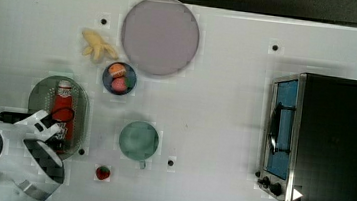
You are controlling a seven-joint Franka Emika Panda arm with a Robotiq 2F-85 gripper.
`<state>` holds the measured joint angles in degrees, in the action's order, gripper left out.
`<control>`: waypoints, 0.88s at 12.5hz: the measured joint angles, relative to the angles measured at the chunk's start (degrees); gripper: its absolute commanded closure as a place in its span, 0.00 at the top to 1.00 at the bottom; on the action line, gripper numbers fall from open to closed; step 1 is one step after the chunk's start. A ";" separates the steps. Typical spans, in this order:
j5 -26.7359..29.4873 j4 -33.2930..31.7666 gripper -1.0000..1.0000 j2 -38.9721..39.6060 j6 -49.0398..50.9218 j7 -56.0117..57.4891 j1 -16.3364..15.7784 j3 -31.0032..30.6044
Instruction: Pick ketchup from strainer and place it on the table
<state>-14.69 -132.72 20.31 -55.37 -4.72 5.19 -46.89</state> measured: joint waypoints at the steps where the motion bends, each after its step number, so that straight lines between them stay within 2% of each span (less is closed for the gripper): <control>1: -2.17 0.11 1.00 1.75 -1.59 -0.13 -0.08 0.31; 7: -11.37 1.45 1.00 11.53 -6.63 -4.34 -0.81 3.36; 10: -13.90 4.92 1.00 16.56 -6.63 -7.82 -1.92 5.93; 11: -14.04 5.48 0.96 17.54 -6.74 -9.24 -2.35 6.83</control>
<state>-28.73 -127.24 37.85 -62.11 -13.96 2.84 -40.06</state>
